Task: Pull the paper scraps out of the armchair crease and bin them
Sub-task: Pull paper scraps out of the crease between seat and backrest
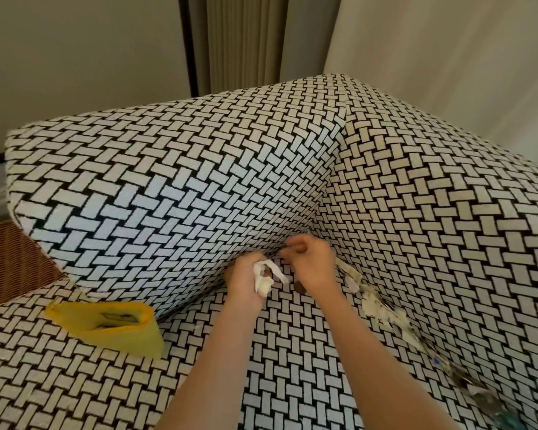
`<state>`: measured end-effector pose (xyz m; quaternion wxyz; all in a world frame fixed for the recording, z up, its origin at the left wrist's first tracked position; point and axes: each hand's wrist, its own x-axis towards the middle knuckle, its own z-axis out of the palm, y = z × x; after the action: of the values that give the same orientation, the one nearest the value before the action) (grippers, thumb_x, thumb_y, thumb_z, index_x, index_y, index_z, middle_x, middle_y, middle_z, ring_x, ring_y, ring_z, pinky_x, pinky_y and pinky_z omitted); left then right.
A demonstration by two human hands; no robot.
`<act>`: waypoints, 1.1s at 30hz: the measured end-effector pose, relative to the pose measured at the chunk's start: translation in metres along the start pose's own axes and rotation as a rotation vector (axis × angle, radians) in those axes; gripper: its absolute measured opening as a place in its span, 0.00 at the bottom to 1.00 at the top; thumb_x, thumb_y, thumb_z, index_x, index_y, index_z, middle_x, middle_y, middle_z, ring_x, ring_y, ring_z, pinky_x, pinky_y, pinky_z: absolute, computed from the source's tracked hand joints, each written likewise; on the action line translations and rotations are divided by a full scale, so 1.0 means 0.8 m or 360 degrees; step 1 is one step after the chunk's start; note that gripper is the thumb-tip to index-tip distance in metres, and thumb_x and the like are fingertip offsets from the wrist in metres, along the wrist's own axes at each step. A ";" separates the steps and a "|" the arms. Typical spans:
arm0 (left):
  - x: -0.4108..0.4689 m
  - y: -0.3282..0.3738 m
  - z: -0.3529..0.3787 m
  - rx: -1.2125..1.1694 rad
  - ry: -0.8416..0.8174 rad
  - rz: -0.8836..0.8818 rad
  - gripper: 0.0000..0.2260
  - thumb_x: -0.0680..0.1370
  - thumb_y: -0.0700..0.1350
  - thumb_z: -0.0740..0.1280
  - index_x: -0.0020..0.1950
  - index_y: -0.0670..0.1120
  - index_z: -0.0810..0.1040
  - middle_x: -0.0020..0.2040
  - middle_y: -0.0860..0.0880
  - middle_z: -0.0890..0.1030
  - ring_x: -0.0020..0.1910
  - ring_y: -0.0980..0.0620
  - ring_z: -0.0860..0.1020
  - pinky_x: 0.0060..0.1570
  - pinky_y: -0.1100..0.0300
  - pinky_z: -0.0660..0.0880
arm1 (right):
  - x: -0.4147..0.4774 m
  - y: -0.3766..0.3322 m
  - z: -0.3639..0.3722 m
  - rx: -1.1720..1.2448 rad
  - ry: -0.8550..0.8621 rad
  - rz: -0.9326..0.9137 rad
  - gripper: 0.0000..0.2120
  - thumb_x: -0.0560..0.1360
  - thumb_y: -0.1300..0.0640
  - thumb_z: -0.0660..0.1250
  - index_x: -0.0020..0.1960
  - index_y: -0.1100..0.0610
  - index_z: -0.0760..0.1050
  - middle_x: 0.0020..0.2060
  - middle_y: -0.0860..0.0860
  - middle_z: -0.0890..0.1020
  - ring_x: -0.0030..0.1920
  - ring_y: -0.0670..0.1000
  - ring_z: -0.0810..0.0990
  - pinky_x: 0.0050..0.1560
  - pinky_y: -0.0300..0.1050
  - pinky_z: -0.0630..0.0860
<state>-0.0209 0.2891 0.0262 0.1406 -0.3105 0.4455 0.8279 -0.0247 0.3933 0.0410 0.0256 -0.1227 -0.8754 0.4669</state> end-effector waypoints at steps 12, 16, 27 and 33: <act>-0.011 0.003 0.021 -0.0125 0.0392 0.0009 0.09 0.69 0.40 0.74 0.36 0.41 0.74 0.35 0.46 0.78 0.30 0.51 0.77 0.24 0.64 0.73 | -0.015 -0.013 0.004 -0.0588 -0.0418 -0.0596 0.12 0.70 0.68 0.62 0.45 0.57 0.82 0.30 0.46 0.74 0.38 0.41 0.72 0.36 0.38 0.66; -0.014 0.004 0.028 -0.0033 0.0484 0.0008 0.11 0.69 0.42 0.74 0.35 0.42 0.72 0.34 0.47 0.76 0.30 0.53 0.75 0.19 0.66 0.70 | -0.007 -0.014 -0.024 0.0376 -0.0433 -0.0088 0.09 0.73 0.67 0.65 0.48 0.59 0.82 0.38 0.44 0.82 0.35 0.34 0.77 0.40 0.25 0.72; -0.003 0.011 0.032 0.0184 0.0496 -0.0153 0.11 0.72 0.40 0.70 0.32 0.42 0.70 0.33 0.48 0.73 0.27 0.53 0.70 0.13 0.70 0.65 | 0.045 0.015 -0.033 -0.1242 -0.0181 -0.0217 0.17 0.76 0.67 0.58 0.64 0.62 0.69 0.56 0.59 0.76 0.52 0.58 0.77 0.49 0.48 0.76; 0.009 0.012 0.028 0.0223 0.0464 -0.0202 0.12 0.70 0.38 0.70 0.30 0.41 0.69 0.30 0.46 0.72 0.26 0.51 0.69 0.25 0.61 0.66 | 0.067 0.013 -0.009 -0.1503 -0.0436 -0.0009 0.14 0.78 0.65 0.55 0.62 0.65 0.70 0.60 0.60 0.75 0.58 0.57 0.75 0.56 0.47 0.74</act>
<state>-0.0401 0.3018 0.0367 0.1478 -0.4442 0.4971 0.7306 -0.0734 0.4173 0.0329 -0.1470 -0.0559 -0.9871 0.0309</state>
